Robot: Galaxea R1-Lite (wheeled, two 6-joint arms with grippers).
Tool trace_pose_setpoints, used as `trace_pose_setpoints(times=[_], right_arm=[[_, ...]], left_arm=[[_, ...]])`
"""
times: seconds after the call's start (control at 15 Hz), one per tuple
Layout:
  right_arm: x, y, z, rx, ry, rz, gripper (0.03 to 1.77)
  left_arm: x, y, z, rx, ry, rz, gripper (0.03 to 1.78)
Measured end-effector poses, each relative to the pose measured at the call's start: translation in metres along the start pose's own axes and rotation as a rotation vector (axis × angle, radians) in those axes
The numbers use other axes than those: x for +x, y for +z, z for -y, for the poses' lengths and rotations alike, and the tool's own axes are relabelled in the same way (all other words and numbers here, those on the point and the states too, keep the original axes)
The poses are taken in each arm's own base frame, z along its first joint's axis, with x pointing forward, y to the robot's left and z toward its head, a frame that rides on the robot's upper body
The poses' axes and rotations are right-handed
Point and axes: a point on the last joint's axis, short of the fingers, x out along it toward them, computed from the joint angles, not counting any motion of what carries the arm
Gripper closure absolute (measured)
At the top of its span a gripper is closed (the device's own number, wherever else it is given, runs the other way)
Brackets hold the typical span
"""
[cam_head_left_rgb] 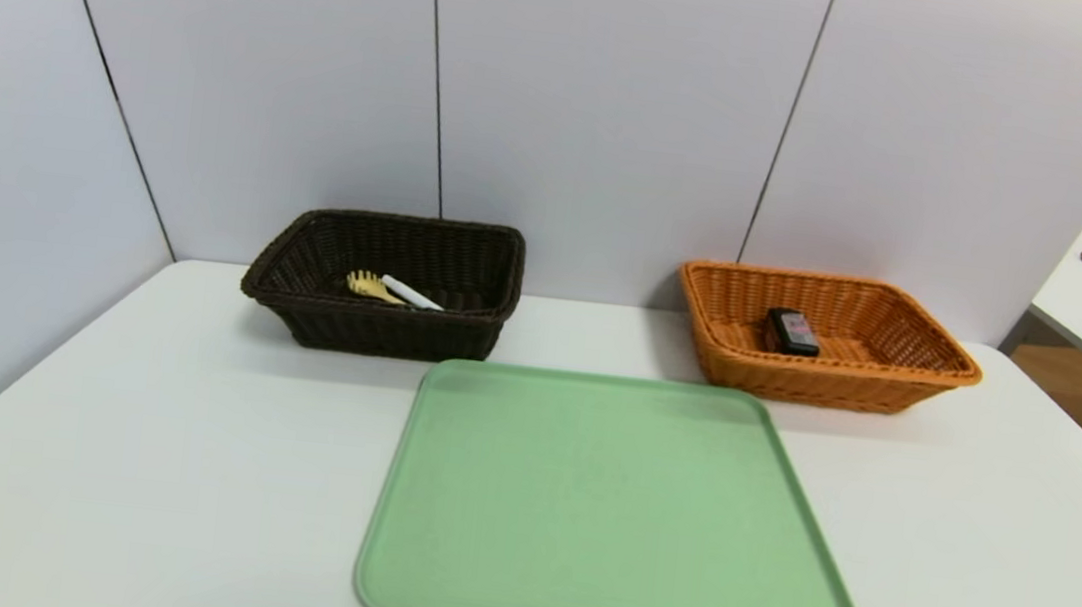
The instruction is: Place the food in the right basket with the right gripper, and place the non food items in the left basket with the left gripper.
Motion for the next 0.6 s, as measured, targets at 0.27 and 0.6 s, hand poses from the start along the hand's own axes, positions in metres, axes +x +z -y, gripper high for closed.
trace_pose_setpoints(times=[0.27,0.6], right_arm=[[0.0,-0.043,-0.003,-0.153,0.002,0.051,0.1],[0.011,-0.082,-0.005,-0.216,-0.013,0.167,0.1]], left_arm=[[-0.001,-0.026,0.0,0.027,-0.017,0.069,0.12],[0.012,-0.058,0.002,0.073,-0.014,0.169,0.12]])
